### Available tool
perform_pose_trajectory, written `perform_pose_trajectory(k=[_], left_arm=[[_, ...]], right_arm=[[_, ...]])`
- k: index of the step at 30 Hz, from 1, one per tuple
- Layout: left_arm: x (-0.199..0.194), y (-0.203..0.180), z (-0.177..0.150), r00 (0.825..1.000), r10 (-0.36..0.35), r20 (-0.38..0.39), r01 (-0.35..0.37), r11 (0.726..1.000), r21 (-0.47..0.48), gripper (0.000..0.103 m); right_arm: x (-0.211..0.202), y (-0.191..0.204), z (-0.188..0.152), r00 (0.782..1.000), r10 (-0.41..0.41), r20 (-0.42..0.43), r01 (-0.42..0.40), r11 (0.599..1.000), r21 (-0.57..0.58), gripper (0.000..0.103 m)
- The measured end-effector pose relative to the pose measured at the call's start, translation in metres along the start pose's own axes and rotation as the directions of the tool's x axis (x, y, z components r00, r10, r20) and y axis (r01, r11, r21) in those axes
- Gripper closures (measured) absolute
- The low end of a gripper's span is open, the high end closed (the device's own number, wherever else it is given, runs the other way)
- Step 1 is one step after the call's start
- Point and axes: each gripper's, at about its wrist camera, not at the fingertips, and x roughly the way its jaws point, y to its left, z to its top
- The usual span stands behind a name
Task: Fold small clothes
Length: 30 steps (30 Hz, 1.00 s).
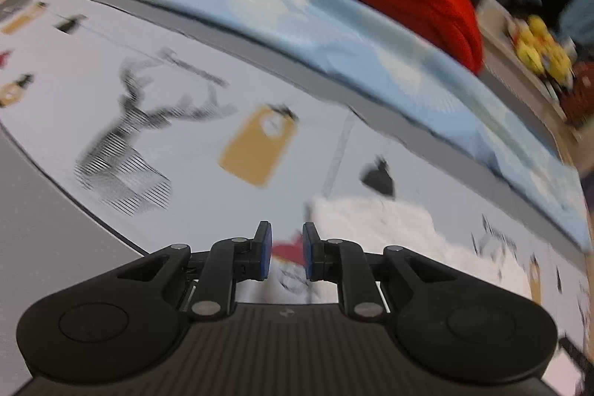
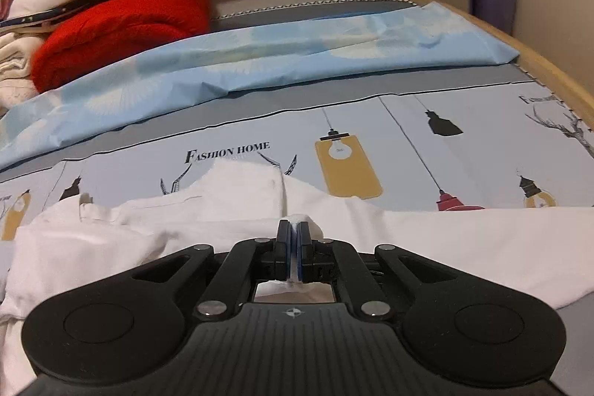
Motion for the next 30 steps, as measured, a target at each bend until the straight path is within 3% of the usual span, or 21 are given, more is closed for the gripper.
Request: perform_pose_trajectory(k=[4,6,7,8,9,10,11,12,14,17,20,21,24,25,26,27,30], left_arm=[[0.024,-0.021,-0.019,0.989,-0.089,-0.116,0.097,0.993,0.063,0.074],[0.033,-0.034,-0.030,0.982,-0.090,-0.166,0.113,0.984,0.136,0.072],[0.035,-0.039,-0.034,0.983,-0.070,-0.169,0.100,0.980,0.173,0.072],[0.036,-0.042,-0.037,0.985,-0.052,-0.165,0.084,0.976,0.198,0.072],[0.036,-0.043,-0.038,0.986,-0.040,-0.161,0.074,0.975,0.209,0.072],[0.036,-0.041,-0.037,0.986,-0.041,-0.160,0.073,0.977,0.201,0.072],[0.036,-0.039,-0.036,0.986,-0.047,-0.161,0.077,0.979,0.188,0.072],[0.036,-0.038,-0.036,0.985,-0.050,-0.167,0.081,0.980,0.182,0.072],[0.039,-0.038,-0.038,0.982,-0.042,-0.183,0.078,0.977,0.197,0.072],[0.045,-0.044,-0.041,0.977,-0.028,-0.210,0.076,0.972,0.224,0.072],[0.054,-0.049,-0.049,0.970,-0.036,-0.242,0.098,0.964,0.249,0.072],[0.058,-0.050,-0.053,0.967,-0.033,-0.253,0.101,0.960,0.261,0.072],[0.070,-0.051,-0.065,0.961,0.003,-0.278,0.089,0.944,0.318,0.072],[0.075,-0.049,-0.070,0.955,0.056,-0.292,0.056,0.932,0.359,0.079],[0.078,-0.047,-0.074,0.950,0.102,-0.294,0.027,0.915,0.403,0.094],[0.076,-0.046,-0.076,0.952,0.134,-0.276,0.004,0.895,0.446,0.096],[0.069,-0.042,-0.072,0.948,0.181,-0.262,-0.043,0.888,0.458,0.089]], right_arm=[[-0.018,-0.006,0.013,0.989,0.094,0.110,-0.098,0.995,0.033,0.101],[-0.040,-0.009,0.021,0.954,0.192,0.229,-0.206,0.978,0.036,0.101],[-0.054,-0.009,0.024,0.915,0.263,0.306,-0.278,0.960,0.008,0.101],[-0.061,-0.007,0.025,0.899,0.289,0.329,-0.291,0.956,-0.044,0.101],[-0.060,-0.003,0.026,0.919,0.256,0.300,-0.235,0.966,-0.105,0.101],[-0.048,-0.002,0.025,0.963,0.158,0.218,-0.133,0.983,-0.124,0.101],[-0.031,-0.007,0.023,0.992,0.066,0.111,-0.053,0.992,-0.114,0.099],[-0.009,-0.018,0.016,1.000,-0.016,-0.023,0.014,0.997,-0.073,0.094],[0.007,-0.037,0.008,0.991,-0.080,-0.108,0.084,0.996,0.031,0.094],[0.002,-0.043,0.012,0.997,-0.042,-0.068,0.050,0.992,0.118,0.093],[0.008,-0.040,0.009,0.995,0.010,-0.098,0.005,0.987,0.160,0.064],[0.014,-0.039,0.005,0.992,0.029,-0.125,-0.005,0.982,0.188,0.061],[0.032,-0.037,-0.004,0.972,0.077,-0.221,-0.012,0.959,0.283,0.061],[0.038,-0.037,-0.005,0.966,0.080,-0.248,-0.002,0.953,0.303,0.061],[0.042,-0.036,-0.007,0.960,0.071,-0.270,0.016,0.951,0.309,0.061],[0.045,-0.033,-0.010,0.954,0.047,-0.295,0.047,0.951,0.305,0.062],[0.052,-0.032,-0.014,0.941,-0.005,-0.337,0.110,0.949,0.294,0.062]])
